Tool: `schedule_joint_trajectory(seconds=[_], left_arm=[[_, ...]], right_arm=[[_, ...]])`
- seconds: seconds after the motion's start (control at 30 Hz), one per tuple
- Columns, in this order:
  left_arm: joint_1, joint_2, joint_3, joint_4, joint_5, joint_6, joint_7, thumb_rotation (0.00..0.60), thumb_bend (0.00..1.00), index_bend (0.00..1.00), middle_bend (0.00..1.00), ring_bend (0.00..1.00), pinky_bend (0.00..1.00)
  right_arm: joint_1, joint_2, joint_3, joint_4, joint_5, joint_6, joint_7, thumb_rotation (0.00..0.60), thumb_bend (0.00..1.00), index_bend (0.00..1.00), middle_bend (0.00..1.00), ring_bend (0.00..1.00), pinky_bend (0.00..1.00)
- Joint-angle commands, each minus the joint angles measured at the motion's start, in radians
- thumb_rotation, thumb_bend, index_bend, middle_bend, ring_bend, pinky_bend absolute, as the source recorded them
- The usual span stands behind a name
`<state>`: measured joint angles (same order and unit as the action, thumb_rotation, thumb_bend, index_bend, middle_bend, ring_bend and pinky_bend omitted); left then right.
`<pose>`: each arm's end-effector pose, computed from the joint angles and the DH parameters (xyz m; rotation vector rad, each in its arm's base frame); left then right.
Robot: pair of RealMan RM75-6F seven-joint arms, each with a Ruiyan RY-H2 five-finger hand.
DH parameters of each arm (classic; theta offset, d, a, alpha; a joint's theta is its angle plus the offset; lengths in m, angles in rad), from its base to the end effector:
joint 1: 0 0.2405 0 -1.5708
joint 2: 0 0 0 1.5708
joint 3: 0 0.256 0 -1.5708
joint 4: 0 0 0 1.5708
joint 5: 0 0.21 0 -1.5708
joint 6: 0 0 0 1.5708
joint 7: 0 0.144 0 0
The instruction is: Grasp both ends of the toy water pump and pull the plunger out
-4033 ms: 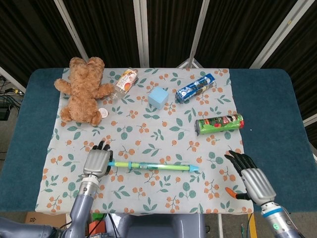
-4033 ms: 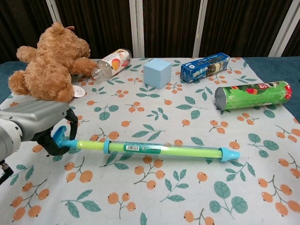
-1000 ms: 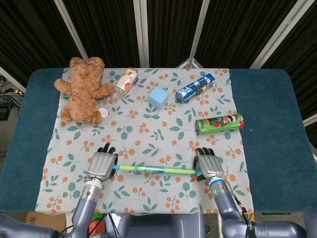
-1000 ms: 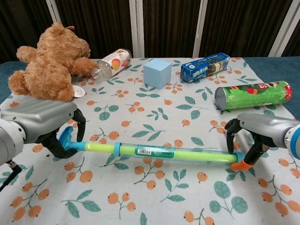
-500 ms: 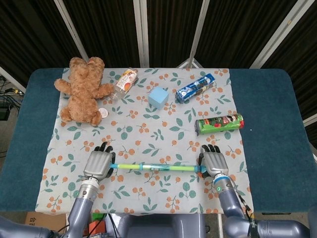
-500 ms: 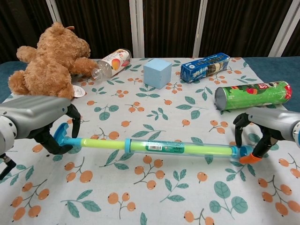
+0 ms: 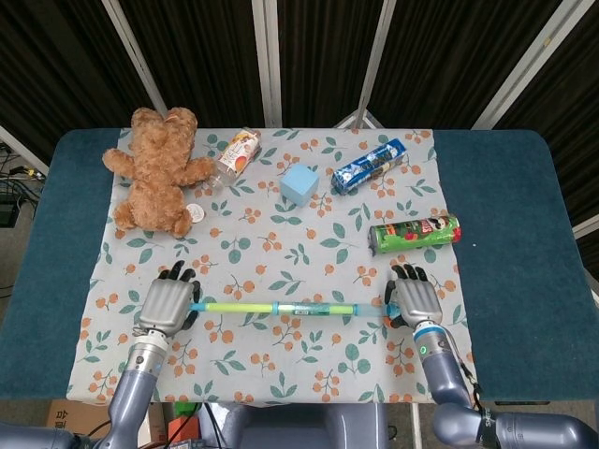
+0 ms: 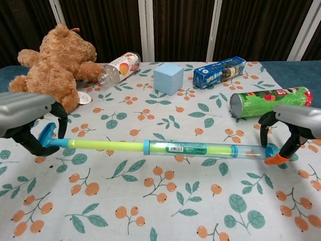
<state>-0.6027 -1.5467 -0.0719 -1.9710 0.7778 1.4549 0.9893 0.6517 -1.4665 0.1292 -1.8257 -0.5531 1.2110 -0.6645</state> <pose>-0.1533 0.2487 0.0063 -1.6877 -0.9378 -0.5485 -0.1960 -0.2834 0.0036 1.5630 -1.2859 0.5440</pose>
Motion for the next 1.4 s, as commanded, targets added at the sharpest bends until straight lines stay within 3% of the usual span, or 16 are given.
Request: schedule_joint_trajectory(seconds=[0.03,0.43,1.4], left_arm=[[0.012,0.043,0.009,-0.010,0.011,-0.009,-0.024,0.600,0.52,0.62,0.23,0.09,0.23],[0.047,0.179,0.042,-0.003,0.050,-0.055,-0.113,0.600,0.52,0.62,0.22,0.09,0.23],[0.088,0.264,0.060,0.069,0.086,-0.117,-0.203,0.600,0.52,0.61,0.22,0.09,0.23]], right_arm=[[-0.004,0.009,-0.005,0.010,-0.004,0.001,0.000,0.600,0.40,0.67,0.14,0.00,0.00],[-0.018,0.045,-0.010,0.022,-0.013,-0.010,0.021,0.600,0.40,0.67,0.14,0.00,0.00],[-0.029,0.076,-0.013,0.066,0.002,-0.026,0.018,0.600,0.40,0.67,0.14,0.00,0.00]])
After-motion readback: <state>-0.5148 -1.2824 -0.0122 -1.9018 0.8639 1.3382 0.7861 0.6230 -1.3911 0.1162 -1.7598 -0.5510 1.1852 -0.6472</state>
